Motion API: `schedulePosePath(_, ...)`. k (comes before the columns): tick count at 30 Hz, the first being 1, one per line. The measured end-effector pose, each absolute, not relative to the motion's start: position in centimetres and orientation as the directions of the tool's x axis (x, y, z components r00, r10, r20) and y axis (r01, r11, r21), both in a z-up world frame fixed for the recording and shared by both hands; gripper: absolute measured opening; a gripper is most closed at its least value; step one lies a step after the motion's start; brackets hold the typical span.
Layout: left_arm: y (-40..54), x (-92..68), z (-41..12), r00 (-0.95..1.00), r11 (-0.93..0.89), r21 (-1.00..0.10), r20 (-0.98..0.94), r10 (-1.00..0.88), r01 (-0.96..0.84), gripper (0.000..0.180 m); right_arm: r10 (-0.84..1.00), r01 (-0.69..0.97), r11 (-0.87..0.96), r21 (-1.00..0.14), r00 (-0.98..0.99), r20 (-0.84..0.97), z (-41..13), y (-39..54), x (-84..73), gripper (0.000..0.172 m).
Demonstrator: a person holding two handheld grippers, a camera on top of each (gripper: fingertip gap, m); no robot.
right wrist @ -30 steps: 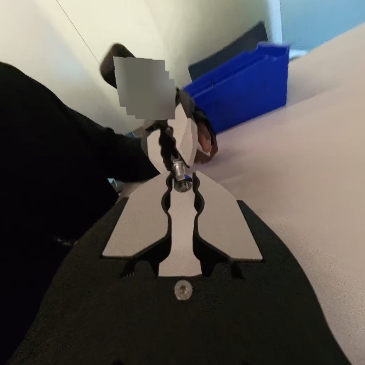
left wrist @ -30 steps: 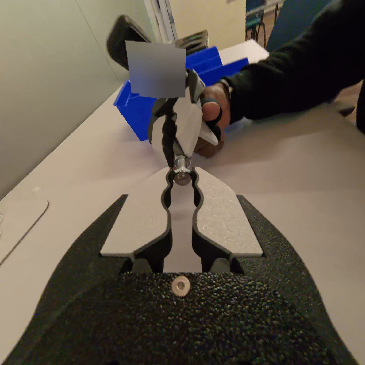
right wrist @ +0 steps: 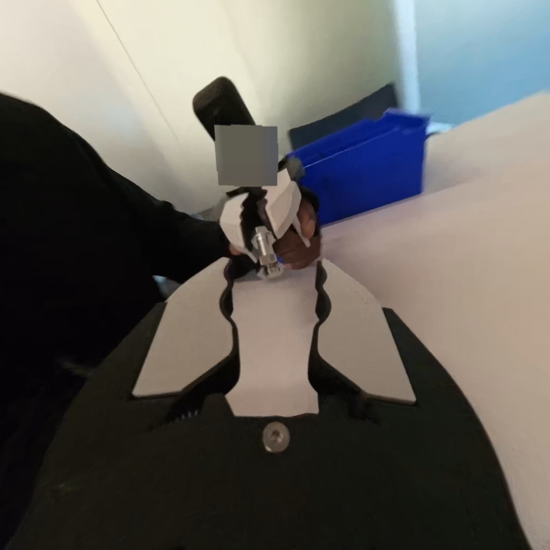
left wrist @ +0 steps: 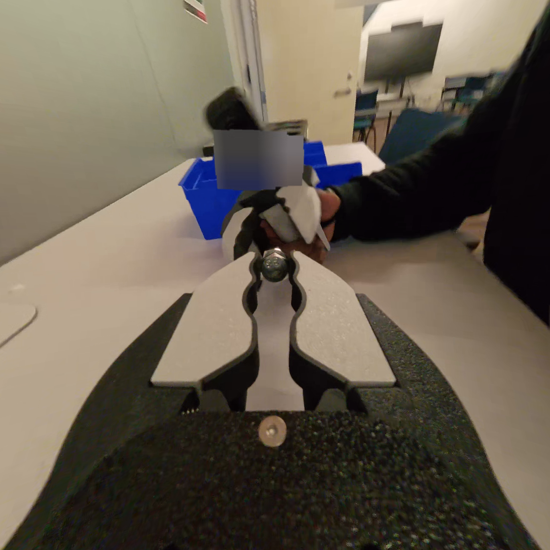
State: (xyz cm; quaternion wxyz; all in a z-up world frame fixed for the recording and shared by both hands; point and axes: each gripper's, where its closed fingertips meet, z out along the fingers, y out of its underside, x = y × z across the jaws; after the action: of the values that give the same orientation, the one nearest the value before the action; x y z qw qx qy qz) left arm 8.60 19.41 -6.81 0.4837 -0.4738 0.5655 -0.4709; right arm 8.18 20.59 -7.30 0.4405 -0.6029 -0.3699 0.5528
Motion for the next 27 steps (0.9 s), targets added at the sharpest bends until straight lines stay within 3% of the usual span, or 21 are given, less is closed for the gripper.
schedulePosePath(3,20.7,8.1,-5.7,-0.06,-0.084,-0.996,0.084,-0.995,0.003,0.017,0.958,0.009,0.021,-1.0,0.286,0.022,-6.5,21.1,8.7,0.055)
schedulePosePath(6,21.5,7.8,-5.5,-0.083,-0.23,-0.972,0.226,-0.971,0.044,0.017,0.852,0.135,0.287,-0.948,0.417,0.317,-6.2,21.6,8.8,0.051)
schedulePosePath(13,21.0,8.3,-5.5,-0.174,-0.387,-0.919,0.37,-0.913,0.078,0.017,0.76,0.275,0.429,-0.861,0.406,0.508,-7.2,20.8,7.6,0.044)
schedulePosePath(15,20.6,8.6,-5.3,-0.207,-0.438,-0.894,0.412,-0.887,0.096,0.017,0.757,0.255,0.451,-0.855,0.398,0.518,-6.8,20.3,7.4,0.035)
schedulePosePath(17,20.2,8.9,-5.3,-0.223,-0.45,-0.888,0.422,-0.879,0.097,0.017,0.753,0.233,0.453,-0.86,0.416,0.509,-6.2,20.2,7.7,0.02)
schedulePosePath(22,19.8,9.0,-5.5,-0.205,-0.367,-0.927,0.345,-0.916,0.078,0.017,0.898,0.114,0.256,-0.96,0.34,0.28,-6.1,19.9,7.8,0.019)
schedulePosePath(25,19.3,8.8,-6.2,-0.164,-0.181,-0.983,0.176,-0.971,0.017,0.017,0.976,-0.001,-0.092,-0.996,0.196,-0.091,-6.4,19.5,7.7,0.019)
schedulePosePath(27,18.9,8.7,-6.6,-0.133,0.009,-0.999,-0.004,-0.991,-0.036,0.017,0.912,-0.044,-0.408,-0.912,0.04,-0.409,-6.7,19.1,7.6,0.019)
